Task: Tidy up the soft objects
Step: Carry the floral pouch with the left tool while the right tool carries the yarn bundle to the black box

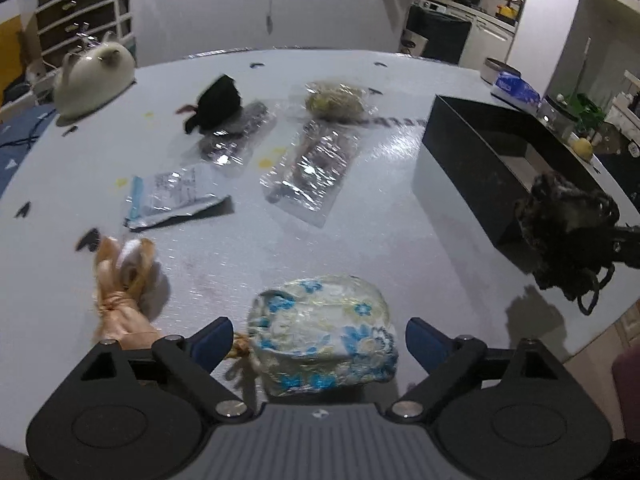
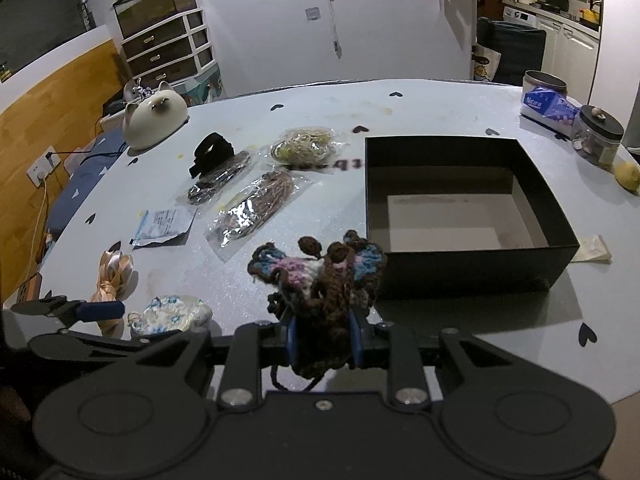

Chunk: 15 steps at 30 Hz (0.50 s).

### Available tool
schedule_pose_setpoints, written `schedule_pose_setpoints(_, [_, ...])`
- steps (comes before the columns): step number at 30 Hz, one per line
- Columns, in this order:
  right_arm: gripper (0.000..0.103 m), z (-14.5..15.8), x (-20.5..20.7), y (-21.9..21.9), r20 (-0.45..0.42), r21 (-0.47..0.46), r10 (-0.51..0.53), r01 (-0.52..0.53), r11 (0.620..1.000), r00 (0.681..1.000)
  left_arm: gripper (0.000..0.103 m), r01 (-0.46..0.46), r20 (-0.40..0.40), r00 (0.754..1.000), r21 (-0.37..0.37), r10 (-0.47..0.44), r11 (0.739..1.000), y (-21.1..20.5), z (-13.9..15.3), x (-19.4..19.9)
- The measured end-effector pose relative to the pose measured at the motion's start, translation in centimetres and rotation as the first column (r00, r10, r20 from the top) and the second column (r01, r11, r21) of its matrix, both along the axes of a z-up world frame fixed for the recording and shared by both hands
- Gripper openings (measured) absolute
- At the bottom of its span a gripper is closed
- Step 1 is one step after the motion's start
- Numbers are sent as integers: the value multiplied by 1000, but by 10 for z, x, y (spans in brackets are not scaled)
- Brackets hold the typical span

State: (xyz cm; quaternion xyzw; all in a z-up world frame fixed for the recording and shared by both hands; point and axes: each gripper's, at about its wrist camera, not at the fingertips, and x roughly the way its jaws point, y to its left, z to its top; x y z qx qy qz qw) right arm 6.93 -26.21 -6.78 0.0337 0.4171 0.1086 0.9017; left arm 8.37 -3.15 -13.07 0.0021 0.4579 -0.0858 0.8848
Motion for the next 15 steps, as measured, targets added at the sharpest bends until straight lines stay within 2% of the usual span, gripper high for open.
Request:
schedule_pose_setpoints(2, [27, 0, 1, 0, -1, -1, 7, -7, 1000, 1000, 86, 0, -40, 999, 18, 0, 1000, -4, -8, 3])
schedule_pose_setpoints(4, [27, 0, 3, -3, -2, 0, 9, -9, 1000, 1000, 77, -21, -52, 998, 72, 25, 997, -7, -15, 5])
schedule_pose_setpoints(7, [27, 0, 7, -6, -2, -2, 18, -18, 1000, 1000, 66, -64, -52, 996, 57, 67, 996, -2, -12, 7])
schedule_pose_setpoints(10, [27, 2, 12, -10, 1, -1, 35, -35, 999, 999, 64, -110, -56, 992, 29, 112, 993, 2, -7, 11])
schedule_pose_setpoints(15, [27, 7, 25, -20, 13, 7, 63, -63, 998, 998, 63, -131, 30, 991, -6, 131, 991, -5, 24, 13])
